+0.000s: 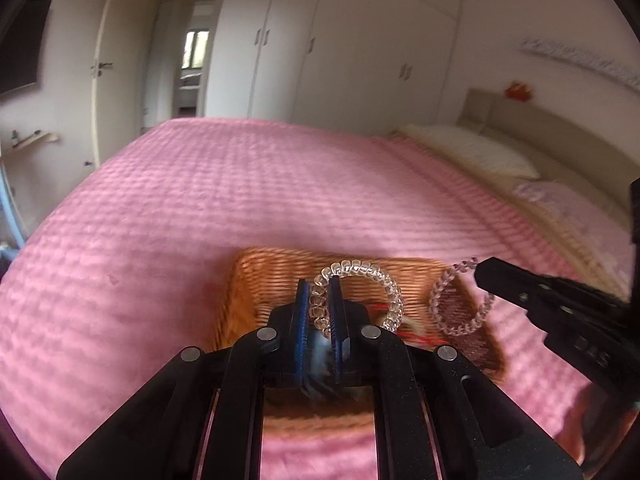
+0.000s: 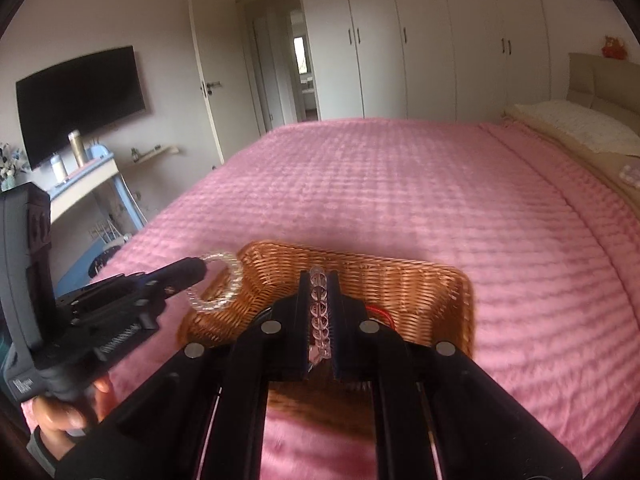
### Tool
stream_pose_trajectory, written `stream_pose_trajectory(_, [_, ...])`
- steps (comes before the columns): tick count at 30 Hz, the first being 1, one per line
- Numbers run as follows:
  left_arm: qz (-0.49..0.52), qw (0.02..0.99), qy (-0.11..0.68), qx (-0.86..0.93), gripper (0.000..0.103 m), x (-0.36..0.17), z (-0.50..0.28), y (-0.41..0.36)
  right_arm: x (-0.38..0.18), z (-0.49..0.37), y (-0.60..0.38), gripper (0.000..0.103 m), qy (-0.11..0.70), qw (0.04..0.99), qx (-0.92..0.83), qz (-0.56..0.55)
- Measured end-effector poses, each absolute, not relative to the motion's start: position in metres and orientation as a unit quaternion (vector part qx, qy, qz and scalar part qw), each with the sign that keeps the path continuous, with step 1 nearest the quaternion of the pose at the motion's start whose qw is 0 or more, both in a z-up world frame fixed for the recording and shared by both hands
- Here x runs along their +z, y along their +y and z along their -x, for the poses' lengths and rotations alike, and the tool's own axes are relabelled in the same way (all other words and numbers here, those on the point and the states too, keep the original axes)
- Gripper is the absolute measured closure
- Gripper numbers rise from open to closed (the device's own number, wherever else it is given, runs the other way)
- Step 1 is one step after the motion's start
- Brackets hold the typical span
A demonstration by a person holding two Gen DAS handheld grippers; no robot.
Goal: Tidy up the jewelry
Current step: 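Carry both bracelets into the wicker basket and open both tools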
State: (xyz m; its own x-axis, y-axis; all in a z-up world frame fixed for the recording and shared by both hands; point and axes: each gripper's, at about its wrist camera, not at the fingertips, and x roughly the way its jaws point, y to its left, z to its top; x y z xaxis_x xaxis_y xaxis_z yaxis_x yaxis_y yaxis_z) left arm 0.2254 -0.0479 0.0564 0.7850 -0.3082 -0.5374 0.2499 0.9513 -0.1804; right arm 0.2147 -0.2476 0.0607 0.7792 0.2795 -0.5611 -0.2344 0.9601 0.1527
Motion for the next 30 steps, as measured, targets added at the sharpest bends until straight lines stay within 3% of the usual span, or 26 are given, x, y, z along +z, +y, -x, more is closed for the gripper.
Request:
stream_pose_trajectory(10, [0.016,0.938,0.321,-0.130,0.095,0.012,-0.265,-0.054,-0.004,-0.291,-0.228,0.097,0.408,0.908,0.092,-0.037])
stream_pose_trajectory(20, [0.020,0.934,0.329,-0.139,0.093,-0.001,-0.267,-0.054,-0.017,-0.296,-0.239,0.096,0.413,0.907,0.065,-0.041])
stream_pose_trajectory(26, [0.041,0.937,0.308,-0.157,0.070,0.012,-0.257,-0.047,-0.007,-0.284,-0.255,0.094,0.400,0.910,0.076,-0.078])
stream_pose_trajectory(28, [0.052,0.939,0.298,-0.163,0.066,0.019,-0.248,-0.043,-0.002,-0.274,-0.258,0.087,0.394,0.912,0.078,-0.080])
stream_pose_trajectory(30, [0.064,0.940,0.289,-0.170,0.062,0.025,-0.236,-0.039,0.003,-0.259,-0.260,0.072,0.389,0.914,0.081,-0.082])
